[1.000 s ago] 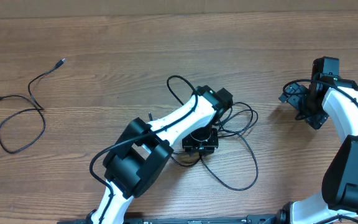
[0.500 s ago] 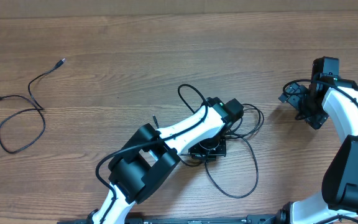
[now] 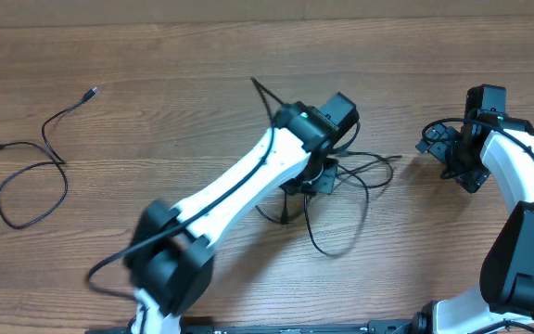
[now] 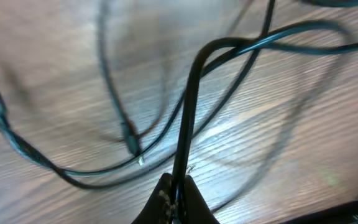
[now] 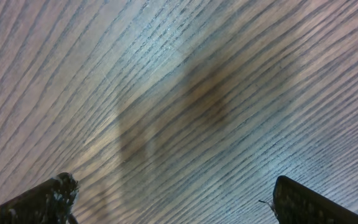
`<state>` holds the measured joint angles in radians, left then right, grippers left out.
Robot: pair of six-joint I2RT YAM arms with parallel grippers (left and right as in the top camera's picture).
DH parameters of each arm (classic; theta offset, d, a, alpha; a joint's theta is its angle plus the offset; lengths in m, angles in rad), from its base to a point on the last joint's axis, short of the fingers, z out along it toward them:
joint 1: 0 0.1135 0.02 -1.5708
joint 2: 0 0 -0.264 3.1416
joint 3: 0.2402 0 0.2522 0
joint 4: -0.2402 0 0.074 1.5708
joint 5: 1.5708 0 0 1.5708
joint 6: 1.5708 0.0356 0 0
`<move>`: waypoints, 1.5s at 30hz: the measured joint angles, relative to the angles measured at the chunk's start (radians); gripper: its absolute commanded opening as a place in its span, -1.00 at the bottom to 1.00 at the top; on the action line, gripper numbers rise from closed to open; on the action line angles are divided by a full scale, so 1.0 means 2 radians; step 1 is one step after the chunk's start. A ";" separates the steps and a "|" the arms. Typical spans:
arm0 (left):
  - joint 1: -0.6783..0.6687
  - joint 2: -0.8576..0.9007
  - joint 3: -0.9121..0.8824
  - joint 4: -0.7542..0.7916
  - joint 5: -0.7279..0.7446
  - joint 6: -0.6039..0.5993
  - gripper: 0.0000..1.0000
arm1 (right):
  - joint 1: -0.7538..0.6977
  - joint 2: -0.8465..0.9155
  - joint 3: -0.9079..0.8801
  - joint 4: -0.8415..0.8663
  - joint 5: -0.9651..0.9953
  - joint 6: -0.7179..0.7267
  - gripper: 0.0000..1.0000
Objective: Untangle cables
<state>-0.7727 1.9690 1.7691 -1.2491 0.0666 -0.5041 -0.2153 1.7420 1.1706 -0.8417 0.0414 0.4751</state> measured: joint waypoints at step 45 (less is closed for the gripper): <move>0.044 -0.026 0.013 -0.010 -0.084 0.012 0.01 | 0.000 0.000 0.000 -0.028 -0.179 0.002 0.99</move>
<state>-0.6853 1.9175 1.7958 -1.2686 -0.1013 -0.4801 -0.2153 1.7420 1.1702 -0.8982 -0.3157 0.4786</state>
